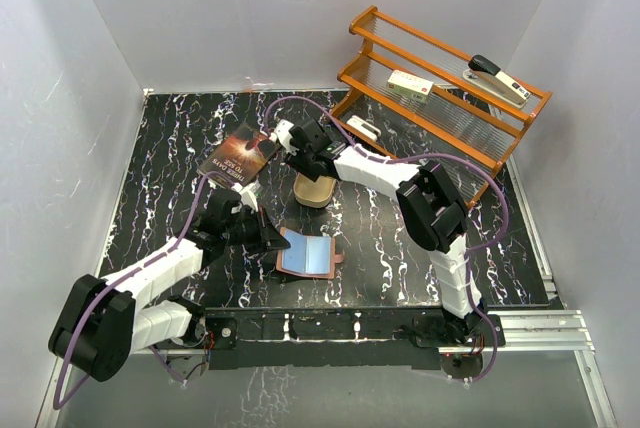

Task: Put the credit cards into the card holder
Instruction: Pick up the credit card from the storage box.

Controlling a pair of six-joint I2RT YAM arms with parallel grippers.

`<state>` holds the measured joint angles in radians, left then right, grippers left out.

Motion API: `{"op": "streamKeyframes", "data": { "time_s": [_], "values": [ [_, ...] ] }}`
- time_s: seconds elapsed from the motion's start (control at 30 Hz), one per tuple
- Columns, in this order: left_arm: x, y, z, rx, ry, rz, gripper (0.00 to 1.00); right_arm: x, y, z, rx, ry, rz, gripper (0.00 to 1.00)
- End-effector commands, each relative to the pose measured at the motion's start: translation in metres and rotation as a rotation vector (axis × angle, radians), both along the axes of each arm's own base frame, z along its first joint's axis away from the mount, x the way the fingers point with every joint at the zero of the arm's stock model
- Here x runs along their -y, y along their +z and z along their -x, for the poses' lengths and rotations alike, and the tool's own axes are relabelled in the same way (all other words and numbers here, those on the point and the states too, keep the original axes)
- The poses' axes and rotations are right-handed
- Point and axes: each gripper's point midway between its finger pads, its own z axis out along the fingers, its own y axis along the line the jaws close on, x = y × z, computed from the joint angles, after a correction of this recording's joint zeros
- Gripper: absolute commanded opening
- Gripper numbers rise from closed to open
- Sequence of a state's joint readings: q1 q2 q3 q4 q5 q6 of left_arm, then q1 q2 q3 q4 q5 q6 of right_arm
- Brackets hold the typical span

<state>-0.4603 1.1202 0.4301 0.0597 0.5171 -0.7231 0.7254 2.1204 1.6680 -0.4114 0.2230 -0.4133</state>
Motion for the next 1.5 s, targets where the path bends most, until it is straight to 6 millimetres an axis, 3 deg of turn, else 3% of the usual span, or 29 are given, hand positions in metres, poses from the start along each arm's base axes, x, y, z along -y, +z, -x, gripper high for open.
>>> {"op": "streamKeyframes", "data": {
  "time_s": [0.0,0.23,0.37,0.5,0.73,1.47],
  "values": [
    [0.006,0.009,0.004,0.009,-0.031,0.042,0.0,0.005,0.018,-0.015,0.073,-0.013,0.027,0.51],
    [0.005,0.007,0.006,0.004,-0.03,0.045,0.0,0.019,0.009,-0.018,0.093,-0.038,0.089,0.55],
    [0.005,0.006,0.006,-0.006,-0.032,0.04,0.0,0.027,0.016,-0.025,0.127,-0.065,0.131,0.53],
    [0.005,0.008,0.005,0.0,-0.018,0.049,0.0,0.024,0.024,-0.028,0.148,-0.044,0.113,0.5],
    [0.004,0.005,0.006,-0.008,-0.014,0.041,0.0,0.026,0.014,-0.029,0.143,-0.06,0.118,0.42],
    [0.003,0.002,0.007,-0.012,-0.011,0.033,0.0,0.027,0.032,-0.034,0.18,-0.083,0.133,0.28]
  ]
}}
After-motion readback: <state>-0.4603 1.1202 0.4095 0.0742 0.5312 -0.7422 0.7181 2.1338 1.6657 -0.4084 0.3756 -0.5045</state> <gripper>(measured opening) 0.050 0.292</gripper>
